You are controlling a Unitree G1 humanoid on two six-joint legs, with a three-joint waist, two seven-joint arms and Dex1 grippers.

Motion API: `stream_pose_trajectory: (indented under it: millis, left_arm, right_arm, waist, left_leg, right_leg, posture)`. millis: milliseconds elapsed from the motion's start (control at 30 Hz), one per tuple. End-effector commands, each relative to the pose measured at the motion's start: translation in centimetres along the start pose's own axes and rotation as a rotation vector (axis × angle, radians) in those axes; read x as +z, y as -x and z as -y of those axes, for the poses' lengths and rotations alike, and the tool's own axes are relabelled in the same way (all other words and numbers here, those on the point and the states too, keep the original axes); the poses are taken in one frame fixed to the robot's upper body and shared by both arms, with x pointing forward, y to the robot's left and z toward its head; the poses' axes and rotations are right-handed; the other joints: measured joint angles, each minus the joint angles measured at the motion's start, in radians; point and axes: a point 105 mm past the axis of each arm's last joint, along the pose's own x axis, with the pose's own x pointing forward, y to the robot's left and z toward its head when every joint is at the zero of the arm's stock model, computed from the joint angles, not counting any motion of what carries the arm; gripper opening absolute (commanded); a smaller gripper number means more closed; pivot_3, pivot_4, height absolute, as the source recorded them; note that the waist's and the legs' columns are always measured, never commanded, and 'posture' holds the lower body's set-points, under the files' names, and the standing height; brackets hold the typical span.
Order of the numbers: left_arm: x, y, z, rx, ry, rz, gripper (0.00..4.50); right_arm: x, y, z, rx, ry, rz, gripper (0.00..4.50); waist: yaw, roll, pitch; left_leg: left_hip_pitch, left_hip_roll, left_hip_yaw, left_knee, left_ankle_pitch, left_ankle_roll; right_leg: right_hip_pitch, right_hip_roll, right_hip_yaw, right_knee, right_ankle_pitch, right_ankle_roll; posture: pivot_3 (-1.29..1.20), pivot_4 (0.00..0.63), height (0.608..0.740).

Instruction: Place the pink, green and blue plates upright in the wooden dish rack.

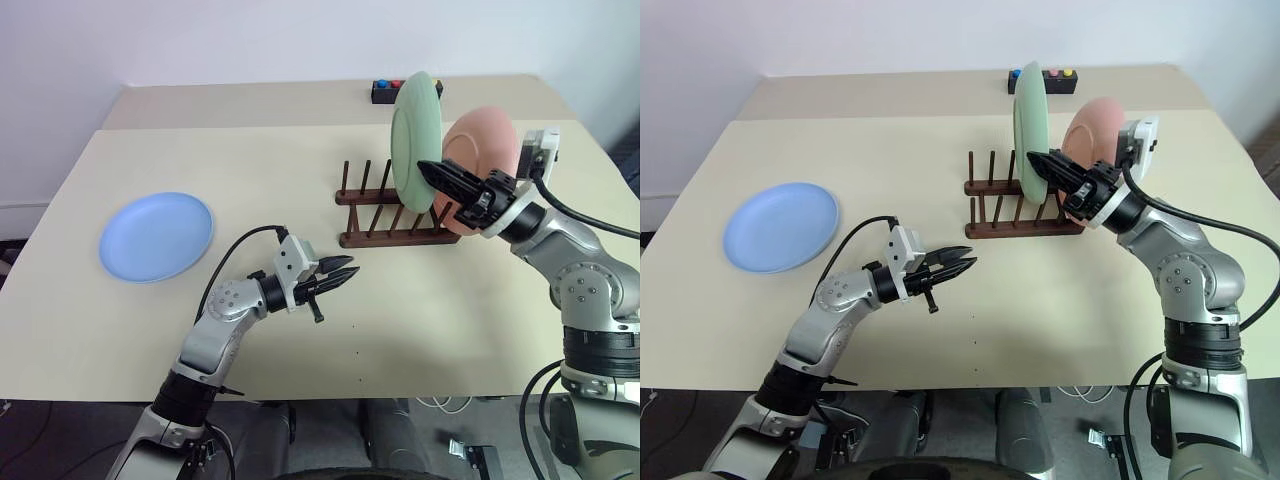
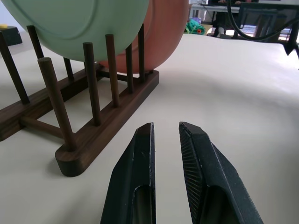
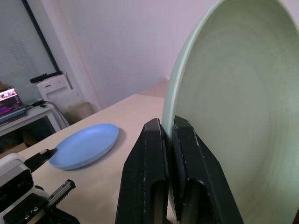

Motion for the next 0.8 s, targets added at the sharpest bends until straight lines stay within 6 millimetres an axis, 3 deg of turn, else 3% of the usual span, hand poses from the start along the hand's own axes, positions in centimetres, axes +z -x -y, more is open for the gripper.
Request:
stream_pose_trajectory:
  millis: [33,200,233,333,533,800]
  left_arm:
    - [0.99,0.17,0.1,0.002,-0.019,0.033,0.81]
    - [0.95,0.14,0.09,0.003,-0.019,0.032,0.81]
    - [0.96,0.14,0.1,0.003,-0.019,0.032,0.81]
    - [0.96,0.12,0.09,0.003,-0.02,0.032,0.81]
    - [1.0,0.0,0.1,0.0,-0.021,0.035,0.81]
    - [1.0,-0.04,0.1,-0.002,-0.019,0.035,0.81]
  right_arm:
    - [1.33,0.21,0.18,-0.014,0.029,0.043,0.04]
    - [1.22,0.32,0.13,-0.008,0.022,0.04,0.04]
    - [1.19,0.33,0.09,-0.006,0.02,0.04,0.32]
    - [1.19,0.36,0.04,-0.005,0.02,0.04,1.41]
    - [1.42,0.55,0.42,-0.036,0.061,0.042,4.46]
    - [2.04,0.54,0.34,-0.044,0.135,0.037,4.46]
  waist:
    - [0.0,0.0,0.0]
    - [0.0,0.0,0.0]
    - [0.0,0.0,0.0]
    - [0.0,0.0,0.0]
    - [0.0,0.0,0.0]
    - [0.0,0.0,0.0]
  left_leg:
    - [0.0,0.0,0.0,0.0,0.0,0.0]
    - [0.0,0.0,0.0,0.0,0.0,0.0]
    - [0.0,0.0,0.0,0.0,0.0,0.0]
    - [0.0,0.0,0.0,0.0,0.0,0.0]
    - [0.0,0.0,0.0,0.0,0.0,0.0]
    - [0.0,0.0,0.0,0.0,0.0,0.0]
  right_leg:
    - [0.0,0.0,0.0,0.0,0.0,0.0]
    - [0.0,0.0,0.0,0.0,0.0,0.0]
    - [0.0,0.0,0.0,0.0,0.0,0.0]
    - [0.0,0.0,0.0,0.0,0.0,0.0]
    - [0.0,0.0,0.0,0.0,0.0,0.0]
    - [0.0,0.0,0.0,0.0,0.0,0.0]
  posture:
    - [0.0,0.15,0.74]
    - [0.0,0.15,0.74]
    - [0.0,0.15,0.74]
    - [0.0,0.15,0.74]
    - [0.0,0.15,0.74]
    - [0.0,0.15,0.74]
